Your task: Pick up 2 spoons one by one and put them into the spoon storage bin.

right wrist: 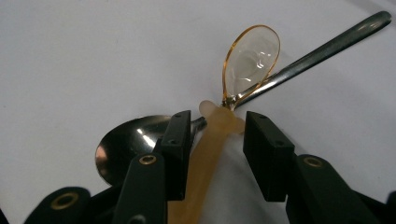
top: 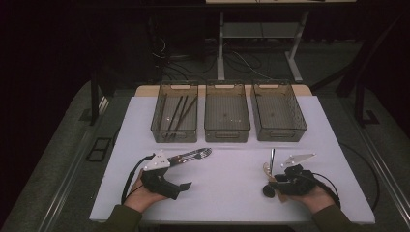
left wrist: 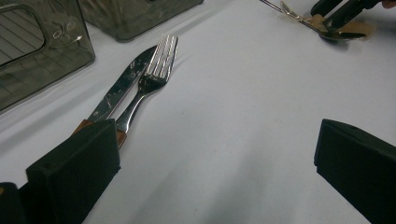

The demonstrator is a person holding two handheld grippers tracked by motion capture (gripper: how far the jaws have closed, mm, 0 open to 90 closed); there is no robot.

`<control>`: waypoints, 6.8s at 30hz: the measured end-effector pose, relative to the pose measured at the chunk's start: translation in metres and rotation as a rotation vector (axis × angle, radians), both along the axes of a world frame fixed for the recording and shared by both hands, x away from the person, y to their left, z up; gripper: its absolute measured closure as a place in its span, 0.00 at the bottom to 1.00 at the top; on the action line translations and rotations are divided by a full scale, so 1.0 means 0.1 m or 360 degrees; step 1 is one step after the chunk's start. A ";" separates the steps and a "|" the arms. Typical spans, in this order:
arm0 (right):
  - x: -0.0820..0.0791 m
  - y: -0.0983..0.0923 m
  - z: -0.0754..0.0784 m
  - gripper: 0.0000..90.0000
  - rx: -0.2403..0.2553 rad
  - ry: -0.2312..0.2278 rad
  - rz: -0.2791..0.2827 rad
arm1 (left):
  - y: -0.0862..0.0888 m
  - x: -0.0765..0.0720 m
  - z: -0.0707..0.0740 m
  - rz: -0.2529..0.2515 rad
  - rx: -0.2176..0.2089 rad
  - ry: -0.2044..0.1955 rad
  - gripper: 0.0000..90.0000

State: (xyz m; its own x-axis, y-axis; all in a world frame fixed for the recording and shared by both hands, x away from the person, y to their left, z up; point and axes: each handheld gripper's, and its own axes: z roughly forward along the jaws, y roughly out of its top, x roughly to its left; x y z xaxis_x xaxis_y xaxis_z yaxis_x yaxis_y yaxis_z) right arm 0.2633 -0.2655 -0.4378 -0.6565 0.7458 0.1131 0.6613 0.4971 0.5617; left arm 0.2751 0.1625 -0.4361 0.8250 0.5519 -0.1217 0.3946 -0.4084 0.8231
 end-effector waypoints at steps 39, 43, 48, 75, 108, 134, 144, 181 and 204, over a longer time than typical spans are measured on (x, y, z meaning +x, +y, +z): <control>0.00 0.02 0.01 0.81 -0.0082 -0.0031 0.0036 | -0.02 0.00 0.00 -0.0007 0.0002 0.0006 0.00; 0.00 0.02 0.02 0.83 -0.0093 -0.0034 0.0036 | -0.01 0.00 0.00 -0.0010 -0.0003 0.0002 0.00; 0.02 -0.02 0.04 0.84 -0.0058 -0.0046 0.0014 | -0.01 0.00 0.00 -0.0013 -0.0004 0.0003 0.00; 0.22 -0.21 0.36 0.85 0.0171 -0.0213 -0.0043 | 0.03 -0.05 -0.01 -0.0038 -0.0088 -0.0005 0.00; 0.87 0.21 0.72 0.84 0.0449 -0.0414 -0.0075 | -0.01 -0.04 -0.05 -0.0087 -0.0044 0.0020 0.00; 1.72 0.81 0.80 0.83 0.0426 -0.0479 -0.0179 | -0.02 -0.05 -0.02 -0.0121 -0.0055 0.0012 0.00; 1.87 0.93 0.52 0.77 0.0272 -0.0345 -0.0201 | -0.02 -0.05 -0.01 -0.0124 -0.0068 0.0003 0.00; 0.86 0.28 0.60 0.91 0.0333 -0.0365 -0.0103 | -0.02 -0.05 -0.01 -0.0110 -0.0072 0.0005 0.00; 0.76 -0.18 -0.02 0.99 0.0071 -0.0090 -0.0203 | -0.02 -0.06 -0.01 -0.0134 -0.0052 -0.0010 0.00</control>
State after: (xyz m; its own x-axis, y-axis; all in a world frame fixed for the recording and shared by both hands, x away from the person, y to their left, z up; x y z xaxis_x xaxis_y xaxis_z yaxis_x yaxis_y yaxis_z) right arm 0.3392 -0.2837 -0.4397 -0.5629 0.8187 0.1134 0.6842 0.3845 0.6197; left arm 0.2694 0.1601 -0.4367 0.8692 0.4763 -0.1329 0.3546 -0.4129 0.8389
